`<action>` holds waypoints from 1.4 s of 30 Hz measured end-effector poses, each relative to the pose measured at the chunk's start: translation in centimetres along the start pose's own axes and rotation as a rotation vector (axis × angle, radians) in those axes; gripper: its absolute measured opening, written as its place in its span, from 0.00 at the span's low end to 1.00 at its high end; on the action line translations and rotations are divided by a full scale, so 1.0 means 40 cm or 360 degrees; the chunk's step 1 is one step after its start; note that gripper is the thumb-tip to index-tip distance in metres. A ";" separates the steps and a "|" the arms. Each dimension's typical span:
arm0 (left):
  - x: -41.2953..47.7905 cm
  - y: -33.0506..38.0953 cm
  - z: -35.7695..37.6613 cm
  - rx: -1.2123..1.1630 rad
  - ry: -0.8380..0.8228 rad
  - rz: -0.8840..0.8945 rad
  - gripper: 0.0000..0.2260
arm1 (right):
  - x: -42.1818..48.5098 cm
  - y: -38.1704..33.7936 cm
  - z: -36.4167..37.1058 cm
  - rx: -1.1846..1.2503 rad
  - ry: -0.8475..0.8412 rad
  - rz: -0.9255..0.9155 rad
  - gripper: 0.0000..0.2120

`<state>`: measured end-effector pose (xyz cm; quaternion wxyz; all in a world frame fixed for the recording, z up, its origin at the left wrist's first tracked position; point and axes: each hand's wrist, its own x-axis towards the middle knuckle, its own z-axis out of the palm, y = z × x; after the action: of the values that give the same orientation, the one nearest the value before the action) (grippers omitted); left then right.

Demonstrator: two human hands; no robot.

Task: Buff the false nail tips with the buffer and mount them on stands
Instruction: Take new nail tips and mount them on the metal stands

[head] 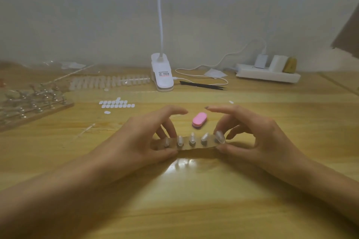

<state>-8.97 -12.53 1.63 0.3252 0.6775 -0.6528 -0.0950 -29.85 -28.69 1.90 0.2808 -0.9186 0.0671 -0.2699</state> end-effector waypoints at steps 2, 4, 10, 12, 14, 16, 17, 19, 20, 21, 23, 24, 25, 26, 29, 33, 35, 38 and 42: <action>-0.003 -0.001 0.003 -0.0019 0.0031 0.0012 0.29 | -0.002 0.003 0.003 0.0056 0.0009 0.0032 0.34; -0.004 -0.004 0.007 -0.0026 0.0044 0.0027 0.28 | -0.004 0.007 0.004 0.0104 0.0010 0.0052 0.34; -0.002 -0.011 0.013 -0.0031 0.0046 0.0046 0.28 | -0.006 0.019 0.004 0.0156 0.0012 0.0096 0.34; 0.000 -0.012 0.015 -0.0042 0.0035 0.0046 0.27 | -0.006 0.023 0.002 0.0142 0.0008 0.0117 0.34; 0.003 -0.013 0.019 -0.0041 0.0029 0.0061 0.27 | -0.007 0.028 -0.003 0.0078 -0.0014 0.0142 0.33; 0.006 -0.013 0.025 -0.0027 0.0027 0.0095 0.27 | -0.007 0.033 -0.008 0.0070 -0.0047 0.0195 0.31; 0.008 -0.014 0.028 -0.0023 0.0019 0.0111 0.28 | -0.006 0.036 -0.010 0.0090 -0.0075 0.0226 0.31; 0.015 -0.013 0.029 -0.0027 -0.0035 0.0123 0.30 | -0.001 0.040 -0.015 0.0117 -0.0137 0.0276 0.30; 0.022 -0.012 0.029 -0.0039 -0.0077 0.0119 0.31 | 0.003 0.044 -0.021 0.0112 -0.0168 0.0298 0.31; 0.028 -0.012 0.028 -0.0066 -0.0123 0.0107 0.32 | 0.008 0.049 -0.030 0.0097 -0.0211 0.0326 0.32; 0.044 -0.005 0.025 -0.0149 -0.0189 0.0075 0.33 | 0.018 0.059 -0.056 -0.0006 -0.0349 0.0389 0.34; 0.052 -0.001 0.026 -0.0173 -0.0191 0.0067 0.31 | 0.022 0.066 -0.072 -0.0096 -0.0432 0.0415 0.36; 0.059 0.003 0.029 -0.0158 -0.0177 0.0067 0.28 | 0.022 0.073 -0.091 -0.0183 -0.0510 0.0438 0.37; 0.065 0.005 0.035 -0.0089 -0.0138 0.0083 0.24 | 0.021 0.083 -0.111 -0.0251 -0.0571 0.0455 0.37; 0.090 0.006 0.055 0.0284 0.0026 0.0131 0.20 | -0.001 0.119 -0.174 -0.0408 -0.0680 0.0518 0.36; 0.145 0.008 0.083 0.0518 0.0030 0.0026 0.27 | -0.061 0.188 -0.267 -0.0529 -0.0560 0.0724 0.39; 0.175 0.006 0.098 0.0529 0.0028 0.0008 0.24 | -0.099 0.230 -0.316 -0.0556 -0.0409 0.0857 0.40; 0.220 0.004 0.118 0.0504 -0.0002 0.0032 0.23 | -0.159 0.291 -0.378 -0.0578 -0.0135 0.1061 0.37; 0.277 0.022 0.153 0.0590 0.0115 0.0281 0.15 | -0.203 0.367 -0.424 -0.0630 0.0303 0.1136 0.35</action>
<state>-11.66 -24.88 0.70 0.2251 0.6688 -0.7040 0.0801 -45.35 -46.82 1.90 0.1673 -0.8449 0.4573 -0.2213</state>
